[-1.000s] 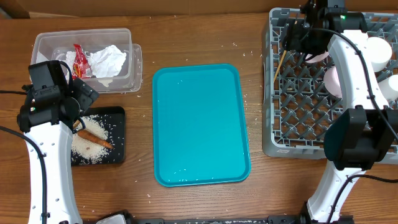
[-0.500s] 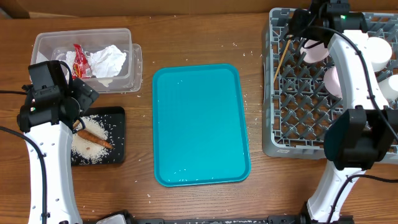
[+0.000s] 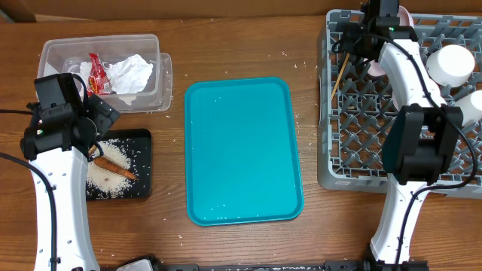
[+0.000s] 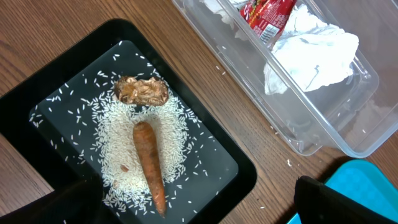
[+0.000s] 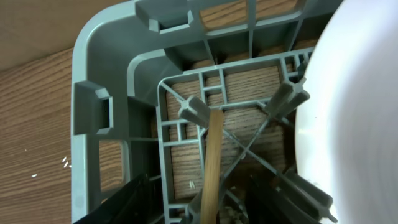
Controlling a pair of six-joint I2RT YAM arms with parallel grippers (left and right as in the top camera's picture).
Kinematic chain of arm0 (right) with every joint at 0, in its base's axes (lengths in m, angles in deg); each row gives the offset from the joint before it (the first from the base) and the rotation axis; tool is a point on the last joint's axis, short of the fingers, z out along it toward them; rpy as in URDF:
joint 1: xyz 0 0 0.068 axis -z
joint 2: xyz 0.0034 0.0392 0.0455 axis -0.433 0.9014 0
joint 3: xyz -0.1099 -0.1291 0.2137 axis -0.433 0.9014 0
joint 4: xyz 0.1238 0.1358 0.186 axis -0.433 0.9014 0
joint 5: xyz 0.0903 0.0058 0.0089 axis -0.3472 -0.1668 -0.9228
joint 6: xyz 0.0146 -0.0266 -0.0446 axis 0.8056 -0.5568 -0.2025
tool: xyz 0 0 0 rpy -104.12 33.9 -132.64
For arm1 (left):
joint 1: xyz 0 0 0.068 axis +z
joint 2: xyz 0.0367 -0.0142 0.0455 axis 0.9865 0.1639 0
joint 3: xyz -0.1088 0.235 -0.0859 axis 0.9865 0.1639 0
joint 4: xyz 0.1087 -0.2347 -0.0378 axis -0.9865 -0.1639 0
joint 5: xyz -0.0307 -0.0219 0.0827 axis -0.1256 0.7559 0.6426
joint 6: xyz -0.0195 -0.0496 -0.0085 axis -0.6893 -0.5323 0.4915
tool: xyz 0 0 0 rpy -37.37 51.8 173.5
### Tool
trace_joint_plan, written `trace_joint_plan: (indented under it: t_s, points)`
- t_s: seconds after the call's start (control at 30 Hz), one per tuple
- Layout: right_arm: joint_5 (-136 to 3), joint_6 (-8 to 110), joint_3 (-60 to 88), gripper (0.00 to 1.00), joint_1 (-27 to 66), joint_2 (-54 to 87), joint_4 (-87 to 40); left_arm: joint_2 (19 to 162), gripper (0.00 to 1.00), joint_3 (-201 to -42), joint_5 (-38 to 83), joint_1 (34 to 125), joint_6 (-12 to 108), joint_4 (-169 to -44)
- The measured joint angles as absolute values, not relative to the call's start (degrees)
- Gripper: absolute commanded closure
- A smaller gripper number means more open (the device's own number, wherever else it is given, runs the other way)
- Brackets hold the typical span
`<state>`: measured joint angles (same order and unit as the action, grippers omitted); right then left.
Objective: Sort waste into correct bins and load items into the dishwasher
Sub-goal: 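Carry the stick to the dish rack and insert it upright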
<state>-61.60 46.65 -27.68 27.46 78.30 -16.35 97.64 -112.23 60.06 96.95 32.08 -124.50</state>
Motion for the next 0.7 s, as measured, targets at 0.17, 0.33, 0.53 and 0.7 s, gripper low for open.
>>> trace_joint_plan:
  t_s: [0.17, 0.33, 0.53, 0.7]
  points:
    - [-61.25, 47.08, -27.68, 0.73, 27.44, 78.37, -17.53, 97.64, 0.0, -112.23, 60.06, 96.95, 32.08, -124.5]
    - [-61.23, 47.61, -27.68, 0.84, 27.44, 78.37, -17.2, 97.64, 0.0, -112.23, 60.06, 96.95, 32.08, -124.5]
    - [-61.95, 47.7, -28.34, 0.85, 27.44, 78.37, -14.75, 97.64, 0.0, -112.23, 60.06, 96.95, 32.08, -124.5]
    - [-64.4, 47.72, -29.63, 0.85, 27.66, 78.37, -13.7, 97.64, 0.0, -112.23, 60.06, 96.95, 32.08, -124.5]
